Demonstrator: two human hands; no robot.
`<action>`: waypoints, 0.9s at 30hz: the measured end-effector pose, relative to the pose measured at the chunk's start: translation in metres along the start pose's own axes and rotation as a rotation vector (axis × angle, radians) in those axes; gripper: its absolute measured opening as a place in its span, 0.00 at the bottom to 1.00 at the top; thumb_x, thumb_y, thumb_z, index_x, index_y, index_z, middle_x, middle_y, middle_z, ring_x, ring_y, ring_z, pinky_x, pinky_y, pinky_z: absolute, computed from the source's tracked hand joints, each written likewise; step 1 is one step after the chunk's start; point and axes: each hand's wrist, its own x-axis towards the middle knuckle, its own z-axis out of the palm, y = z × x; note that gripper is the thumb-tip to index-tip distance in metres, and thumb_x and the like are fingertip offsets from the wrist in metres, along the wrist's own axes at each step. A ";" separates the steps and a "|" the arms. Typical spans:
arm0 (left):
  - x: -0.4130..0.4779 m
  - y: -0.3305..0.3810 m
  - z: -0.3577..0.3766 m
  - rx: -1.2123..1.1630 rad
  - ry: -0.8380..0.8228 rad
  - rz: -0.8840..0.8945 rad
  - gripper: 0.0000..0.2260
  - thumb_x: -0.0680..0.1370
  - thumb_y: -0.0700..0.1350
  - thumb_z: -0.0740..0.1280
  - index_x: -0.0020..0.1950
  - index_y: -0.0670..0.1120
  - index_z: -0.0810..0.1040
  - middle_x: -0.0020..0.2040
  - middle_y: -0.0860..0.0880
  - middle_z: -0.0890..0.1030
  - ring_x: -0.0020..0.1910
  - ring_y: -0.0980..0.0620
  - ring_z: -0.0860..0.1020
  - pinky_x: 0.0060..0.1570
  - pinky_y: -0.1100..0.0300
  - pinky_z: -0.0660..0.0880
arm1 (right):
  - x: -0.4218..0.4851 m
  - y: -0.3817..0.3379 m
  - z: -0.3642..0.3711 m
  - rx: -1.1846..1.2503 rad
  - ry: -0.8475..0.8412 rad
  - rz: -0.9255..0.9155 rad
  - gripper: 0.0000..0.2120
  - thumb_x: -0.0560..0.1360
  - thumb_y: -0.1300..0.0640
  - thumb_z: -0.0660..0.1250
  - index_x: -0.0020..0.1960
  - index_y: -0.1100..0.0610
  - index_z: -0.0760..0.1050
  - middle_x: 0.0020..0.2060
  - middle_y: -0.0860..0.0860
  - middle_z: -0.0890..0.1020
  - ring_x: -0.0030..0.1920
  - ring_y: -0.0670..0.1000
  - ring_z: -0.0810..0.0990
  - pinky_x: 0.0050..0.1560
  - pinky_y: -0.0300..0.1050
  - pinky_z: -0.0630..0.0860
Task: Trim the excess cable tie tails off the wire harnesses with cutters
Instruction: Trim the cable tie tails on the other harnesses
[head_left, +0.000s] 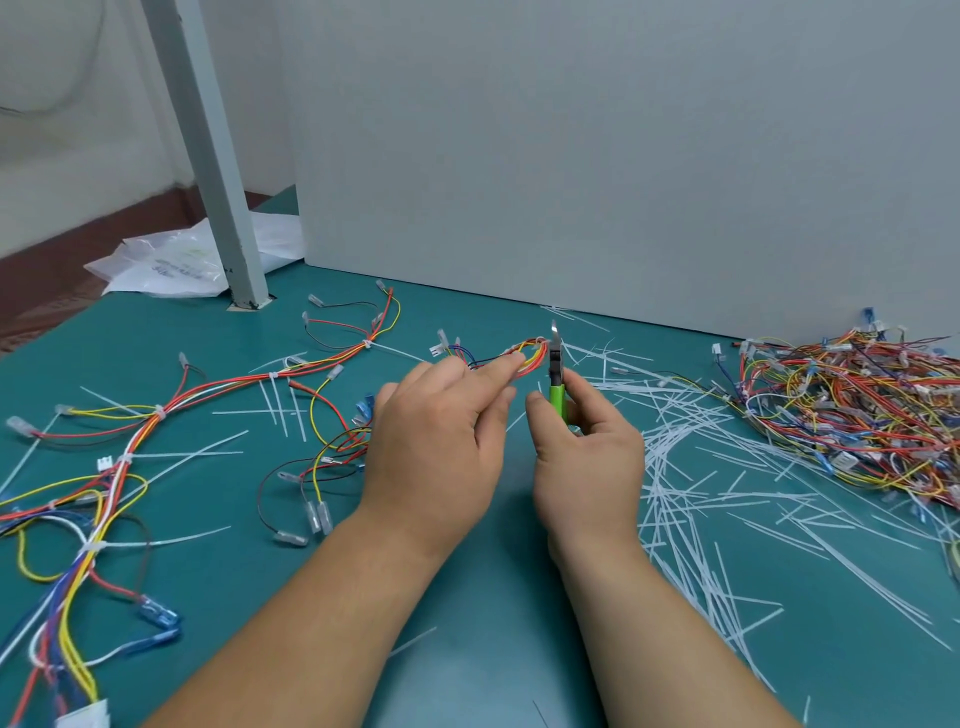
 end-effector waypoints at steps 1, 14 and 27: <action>0.000 0.000 0.000 -0.001 -0.013 0.007 0.14 0.81 0.47 0.65 0.64 0.55 0.83 0.36 0.57 0.65 0.39 0.47 0.73 0.38 0.51 0.69 | 0.000 0.001 0.000 -0.009 0.005 0.001 0.21 0.76 0.60 0.73 0.43 0.31 0.83 0.30 0.41 0.70 0.30 0.44 0.64 0.30 0.35 0.64; -0.001 0.001 0.001 -0.053 -0.032 -0.014 0.14 0.81 0.46 0.65 0.65 0.55 0.82 0.36 0.56 0.65 0.39 0.48 0.73 0.40 0.50 0.70 | 0.004 0.011 -0.003 -0.107 -0.001 -0.037 0.03 0.77 0.61 0.71 0.46 0.55 0.83 0.31 0.45 0.69 0.33 0.47 0.63 0.31 0.39 0.62; -0.003 0.002 0.003 -0.056 -0.045 -0.003 0.14 0.81 0.47 0.65 0.65 0.54 0.82 0.36 0.57 0.64 0.39 0.48 0.72 0.40 0.49 0.70 | 0.004 0.016 -0.002 -0.178 -0.006 -0.002 0.12 0.76 0.57 0.72 0.39 0.60 0.73 0.28 0.45 0.65 0.31 0.48 0.62 0.31 0.44 0.61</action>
